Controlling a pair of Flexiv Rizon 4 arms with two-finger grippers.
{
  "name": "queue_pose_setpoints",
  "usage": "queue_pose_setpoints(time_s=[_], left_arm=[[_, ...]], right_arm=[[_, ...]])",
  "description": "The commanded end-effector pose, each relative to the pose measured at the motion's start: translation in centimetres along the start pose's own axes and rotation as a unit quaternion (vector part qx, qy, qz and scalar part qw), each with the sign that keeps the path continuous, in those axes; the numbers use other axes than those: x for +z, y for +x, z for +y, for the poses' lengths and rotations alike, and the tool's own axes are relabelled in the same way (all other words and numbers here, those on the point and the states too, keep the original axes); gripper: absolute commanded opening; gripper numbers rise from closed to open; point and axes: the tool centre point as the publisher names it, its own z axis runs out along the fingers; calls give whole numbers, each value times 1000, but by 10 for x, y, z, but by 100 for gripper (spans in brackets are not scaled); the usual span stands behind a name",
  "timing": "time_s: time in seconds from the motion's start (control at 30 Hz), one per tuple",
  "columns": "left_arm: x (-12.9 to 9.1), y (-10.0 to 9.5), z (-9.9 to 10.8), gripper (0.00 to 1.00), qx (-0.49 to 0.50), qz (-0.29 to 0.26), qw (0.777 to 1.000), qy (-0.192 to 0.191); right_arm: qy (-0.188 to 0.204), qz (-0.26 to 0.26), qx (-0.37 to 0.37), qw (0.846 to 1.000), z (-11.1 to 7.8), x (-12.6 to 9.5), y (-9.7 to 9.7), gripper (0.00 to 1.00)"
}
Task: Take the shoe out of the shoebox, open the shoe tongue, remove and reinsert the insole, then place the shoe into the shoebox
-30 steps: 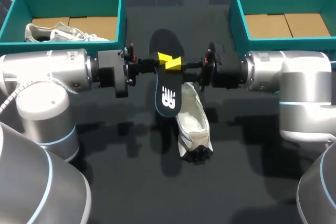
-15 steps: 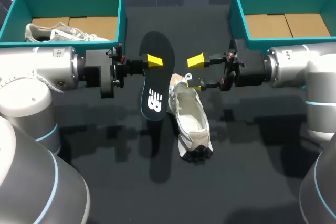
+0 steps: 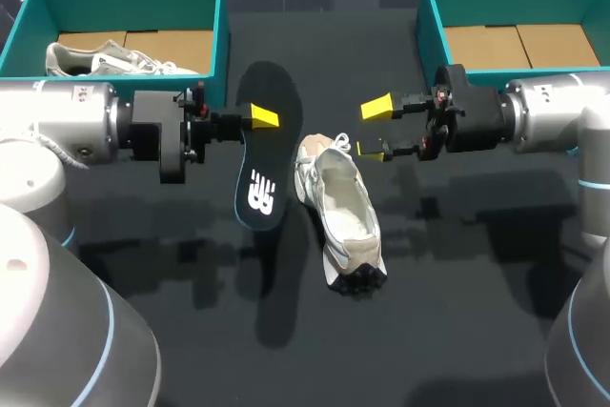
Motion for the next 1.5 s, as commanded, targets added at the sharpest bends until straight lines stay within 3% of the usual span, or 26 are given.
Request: queue_pose_setpoints(time_s=[0.03, 0.23, 0.37, 0.53, 0.67, 0.9, 1.1, 1.4, 1.5], left_arm=[[0, 0, 0, 0, 1, 0, 1000, 1], [0, -13, -7, 0, 15, 1, 1000, 14], [-3, -22, -21, 0, -27, 3, 999, 25], [-5, -26, -47, 0, -88, 10, 995, 38], [-5, -33, -68, 0, -145, 21, 988, 46], [1, -41, -100, 0, -210, 41, 976, 48], [8, -39, -124, 0, -272, 67, 958, 56], [20, -27, -147, 0, -325, 81, 941, 54], [25, -23, -155, 0, -328, 84, 939, 54]], right_arm=[[0, -1, 0, 1000, -1, 1, 0, 100], [5, -22, -31, 999, -4, -17, 0, 100], [31, -111, -103, 988, -17, -38, 0, 100], [66, -205, -160, 963, -27, -62, -8, 100], [98, -281, -199, 934, -30, -77, -12, 100], [112, -331, -292, 891, -38, -96, -19, 100], [168, -379, -329, 848, -43, -95, -33, 100], [211, -403, -366, 812, -64, -99, -58, 100], [217, -406, -365, 809, -68, -96, -68, 100]])
